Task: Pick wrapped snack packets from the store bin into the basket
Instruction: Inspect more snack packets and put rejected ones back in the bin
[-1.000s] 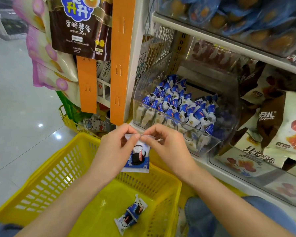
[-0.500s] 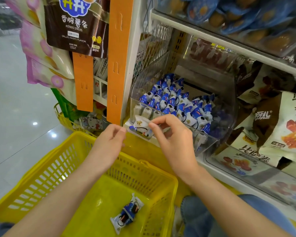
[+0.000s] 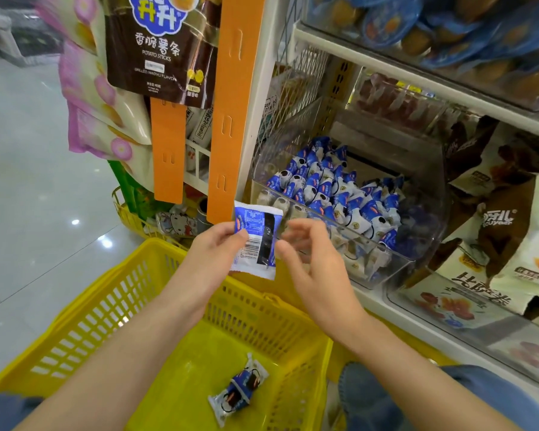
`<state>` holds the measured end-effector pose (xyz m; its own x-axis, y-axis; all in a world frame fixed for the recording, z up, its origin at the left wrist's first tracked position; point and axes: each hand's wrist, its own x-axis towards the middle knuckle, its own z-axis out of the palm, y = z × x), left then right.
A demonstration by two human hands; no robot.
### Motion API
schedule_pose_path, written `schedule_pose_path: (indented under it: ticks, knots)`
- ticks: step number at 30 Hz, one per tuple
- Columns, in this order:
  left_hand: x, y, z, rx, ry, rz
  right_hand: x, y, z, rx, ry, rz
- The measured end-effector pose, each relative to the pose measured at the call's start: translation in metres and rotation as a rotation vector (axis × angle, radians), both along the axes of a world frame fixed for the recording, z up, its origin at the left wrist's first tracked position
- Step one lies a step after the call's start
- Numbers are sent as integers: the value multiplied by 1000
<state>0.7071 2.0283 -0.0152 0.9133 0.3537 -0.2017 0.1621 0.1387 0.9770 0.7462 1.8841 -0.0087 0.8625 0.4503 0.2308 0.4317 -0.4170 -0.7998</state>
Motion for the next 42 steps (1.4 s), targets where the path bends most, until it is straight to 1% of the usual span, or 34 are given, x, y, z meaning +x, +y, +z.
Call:
schedule_pose_path:
  ticks: [2,4,5,6,7,9,10,15,19,23,26,28,30,32,34,35,36,38,40,42]
  knots:
    - [-1,-2,0,44,-23,-71,7,2,2,106,234,-70]
    - [-1,-3,0,60,-51,-131,11,3,5,218,449,-37]
    - [-2,-5,0,72,-62,-141,12,4,5,276,516,-15]
    - [-2,-6,-2,140,-83,-124,12,4,6,305,540,-7]
    - [-2,-5,-4,276,-107,-92,11,4,6,306,531,-15]
    - [-4,-4,-10,613,-162,-38,11,2,2,273,475,-53]
    - [-5,-5,-12,714,-187,-41,10,2,0,250,444,-69]
    - [-7,-10,-19,799,-162,-107,7,1,-6,103,245,-66]
    - [-5,-9,-21,725,-194,-152,8,1,-7,60,136,-59]
    - [-4,-10,-24,725,-207,-146,9,2,-9,-2,22,-55]
    - [-3,-13,-26,687,-199,-106,9,3,-9,-16,33,-57]
    - [-1,-14,-27,629,-201,-79,11,4,-7,-1,54,-61]
    - [3,-13,-24,490,-171,-36,13,5,-3,53,119,-15]
    - [5,-11,-15,212,-133,15,14,6,0,94,208,56]
    - [6,-10,-6,-106,-123,-14,14,4,1,107,250,86]
    - [6,-10,-4,-186,-117,-44,12,4,2,120,265,84]
    - [5,-11,-3,-189,-102,-72,10,4,2,137,285,74]
    - [4,-13,-4,-125,-83,-113,8,2,3,171,299,38]
    - [5,-14,-4,-104,-101,-136,8,0,5,207,303,10]
    - [5,-12,-2,-84,-144,-141,9,-3,8,264,360,-17]
